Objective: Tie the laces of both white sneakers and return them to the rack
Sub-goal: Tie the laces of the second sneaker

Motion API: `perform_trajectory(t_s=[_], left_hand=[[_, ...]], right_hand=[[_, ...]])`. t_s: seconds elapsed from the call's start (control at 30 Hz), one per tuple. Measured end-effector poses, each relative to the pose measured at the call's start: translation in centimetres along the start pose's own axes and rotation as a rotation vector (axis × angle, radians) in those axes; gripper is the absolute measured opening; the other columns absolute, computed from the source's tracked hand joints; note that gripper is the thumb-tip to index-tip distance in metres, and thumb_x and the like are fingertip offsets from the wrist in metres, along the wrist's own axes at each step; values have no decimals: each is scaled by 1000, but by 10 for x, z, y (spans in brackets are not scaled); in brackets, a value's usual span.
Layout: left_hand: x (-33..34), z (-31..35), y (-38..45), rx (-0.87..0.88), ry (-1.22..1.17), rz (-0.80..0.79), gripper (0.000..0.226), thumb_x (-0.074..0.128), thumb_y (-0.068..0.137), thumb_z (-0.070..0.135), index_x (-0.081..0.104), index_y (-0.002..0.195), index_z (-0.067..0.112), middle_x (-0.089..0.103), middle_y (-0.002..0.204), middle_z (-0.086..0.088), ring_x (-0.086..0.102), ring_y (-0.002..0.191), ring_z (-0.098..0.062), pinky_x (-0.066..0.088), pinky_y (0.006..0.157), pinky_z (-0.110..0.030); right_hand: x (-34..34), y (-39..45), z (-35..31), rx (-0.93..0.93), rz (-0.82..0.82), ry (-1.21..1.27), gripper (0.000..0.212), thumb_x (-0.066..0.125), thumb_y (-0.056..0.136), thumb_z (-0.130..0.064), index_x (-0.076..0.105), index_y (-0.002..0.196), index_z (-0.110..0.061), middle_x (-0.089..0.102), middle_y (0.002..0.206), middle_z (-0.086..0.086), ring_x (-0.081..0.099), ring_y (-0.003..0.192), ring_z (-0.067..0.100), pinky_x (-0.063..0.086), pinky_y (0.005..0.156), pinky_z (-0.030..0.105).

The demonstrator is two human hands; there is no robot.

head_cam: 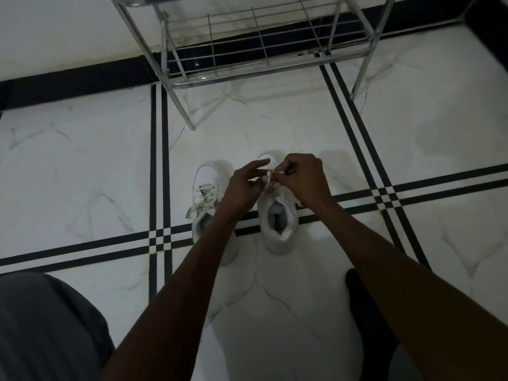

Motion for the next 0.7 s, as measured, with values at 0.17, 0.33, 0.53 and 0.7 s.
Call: perform_trajectory(t_s=[0.17,0.33,0.53,0.7], left_hand=[[-6,12,4,18,317,69,17,72,93,19,84,104,21,83,101,-2,76,85,-14,62,87,-40],[-31,0,-15,-19,772,129,22,63,86,22,79,98,32,80,94,6,67,105,-21,39,108,-53],[-21,-12,-43,-58,869,138,13,65,87,11,67,94,21,73,96,3,57,109,-30,34,99,-50],[-20,-21,-46,9,978,215,18,67,78,7,59,86,22,70,87,4,56,97,-29,31,85,-44]], right_hand=[[-15,0,5,85,-85,-31,19,90,69,-23,79,79,-10,75,74,-5,68,65,-6,50,60,5],[-59,-13,42,339,-77,-117,33,89,67,-35,80,86,-9,78,84,5,72,79,12,57,88,27],[-57,-32,71,542,-100,-113,44,89,68,-38,80,93,-2,78,96,14,71,99,25,54,99,41],[-56,-27,77,561,-54,-183,49,89,64,-45,80,89,-3,78,88,14,72,92,27,57,93,40]])
Point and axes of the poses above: each hand's wrist, its own y-axis towards the middle knuckle, its own x-axis out of the palm, z = x × y, the point moved 3 cm from there along y, towards the middle knuckle
